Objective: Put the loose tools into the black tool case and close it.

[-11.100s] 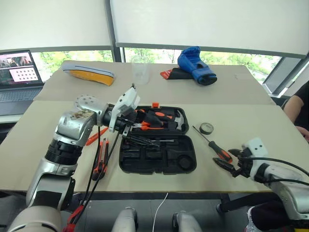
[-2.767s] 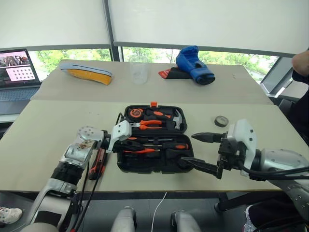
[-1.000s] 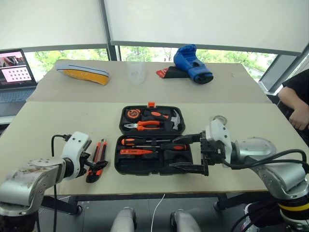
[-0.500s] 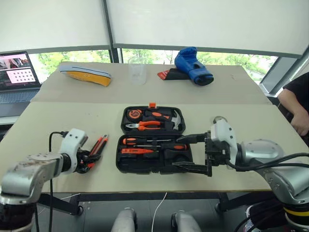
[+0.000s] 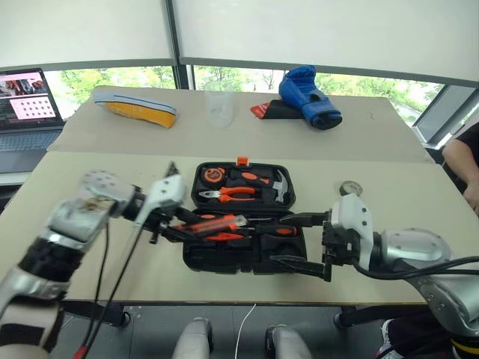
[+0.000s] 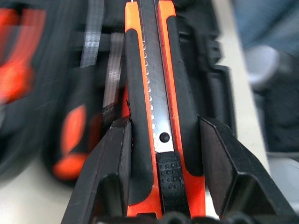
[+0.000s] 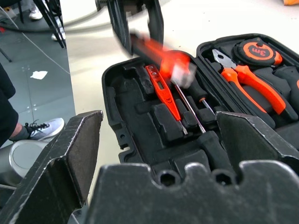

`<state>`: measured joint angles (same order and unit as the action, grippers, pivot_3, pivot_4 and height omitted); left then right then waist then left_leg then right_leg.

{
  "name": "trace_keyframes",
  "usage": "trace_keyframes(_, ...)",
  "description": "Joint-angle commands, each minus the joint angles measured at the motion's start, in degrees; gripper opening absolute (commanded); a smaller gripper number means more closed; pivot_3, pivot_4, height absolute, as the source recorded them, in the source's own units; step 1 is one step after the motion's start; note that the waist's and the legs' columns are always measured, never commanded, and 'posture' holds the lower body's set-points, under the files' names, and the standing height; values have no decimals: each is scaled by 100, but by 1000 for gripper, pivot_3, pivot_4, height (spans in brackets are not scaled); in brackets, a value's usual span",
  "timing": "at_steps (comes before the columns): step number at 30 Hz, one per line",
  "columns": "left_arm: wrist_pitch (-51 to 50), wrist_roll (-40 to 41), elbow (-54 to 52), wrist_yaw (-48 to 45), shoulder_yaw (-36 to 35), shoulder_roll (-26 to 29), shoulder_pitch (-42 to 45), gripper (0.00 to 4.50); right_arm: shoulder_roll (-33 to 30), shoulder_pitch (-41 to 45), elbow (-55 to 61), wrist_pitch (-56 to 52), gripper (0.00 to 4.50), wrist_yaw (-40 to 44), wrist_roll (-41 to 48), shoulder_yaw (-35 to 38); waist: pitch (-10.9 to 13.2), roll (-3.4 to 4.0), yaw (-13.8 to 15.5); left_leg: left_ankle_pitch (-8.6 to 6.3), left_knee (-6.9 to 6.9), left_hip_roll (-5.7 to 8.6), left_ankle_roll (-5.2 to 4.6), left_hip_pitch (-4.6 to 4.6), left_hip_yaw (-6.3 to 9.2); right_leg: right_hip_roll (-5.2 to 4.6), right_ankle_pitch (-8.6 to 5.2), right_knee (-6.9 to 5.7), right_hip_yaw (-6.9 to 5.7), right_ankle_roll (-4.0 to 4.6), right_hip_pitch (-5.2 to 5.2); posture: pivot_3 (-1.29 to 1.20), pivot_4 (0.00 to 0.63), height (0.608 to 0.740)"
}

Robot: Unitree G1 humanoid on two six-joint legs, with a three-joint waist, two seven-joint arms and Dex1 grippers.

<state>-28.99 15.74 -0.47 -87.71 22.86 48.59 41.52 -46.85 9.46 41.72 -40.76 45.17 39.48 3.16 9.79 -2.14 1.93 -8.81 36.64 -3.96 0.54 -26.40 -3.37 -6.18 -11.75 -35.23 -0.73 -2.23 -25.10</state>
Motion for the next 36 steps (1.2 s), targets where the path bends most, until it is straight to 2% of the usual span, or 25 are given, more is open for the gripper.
trace_keyframes(1,-304,-171,25,-233,282,-140,374,1638,-70,-164,385,-128,4500,-222,156,307,0,0,8,0,1,0,0,0,3,1,-10,-2,0,-15,0,0,150,740)
trace_keyframes(12,-415,-500,272,-110,588,-751,672,1638,-155,-418,584,-227,4500,-471,301,530,0,0,26,6,59,1,-9,4,14,1,-25,-40,5,-5,10,0,150,740)
trace_keyframes(18,-492,-570,211,-159,616,-754,650,1638,-181,-425,563,-192,4500,-471,278,506,0,0,6,7,71,1,-10,4,17,2,-26,-57,7,-4,8,0,150,740)
trace_keyframes(20,-655,-475,130,-212,559,-730,671,2644,-189,-427,541,-173,4500,-456,262,504,0,0,3,7,71,1,-11,4,18,3,-27,-60,8,-2,7,0,150,740)
trace_keyframes(25,-800,-290,-38,-345,384,-585,697,4350,-174,-412,507,-139,4500,-446,198,439,0,0,10,7,73,1,-11,4,19,3,-27,-61,8,-2,8,0,150,740)
trace_keyframes(26,-849,-228,-56,-367,326,-562,716,4482,-169,-408,509,-138,4500,-448,194,429,0,0,11,7,73,1,-11,4,19,3,-27,-61,8,-2,9,0,150,740)
trace_keyframes(31,-775,-98,0,-352,80,-556,764,4482,-155,-404,482,-119,4500,-427,169,392,0,0,11,8,78,1,-11,5,21,3,-27,-64,9,-3,10,0,150,740)
trace_keyframes(34,-570,-145,41,-368,102,-579,688,3788,-155,-385,447,-102,4500,-397,141,365,0,0,16,8,81,1,-11,5,21,3,-26,-64,8,-3,11,0,150,740)
trace_keyframes(36,-503,-174,6,-379,155,-581,626,2949,-152,-358,427,-101,4500,-387,130,348,0,0,16,8,82,1,-11,5,21,3,-26,-64,8,-3,12,0,150,740)
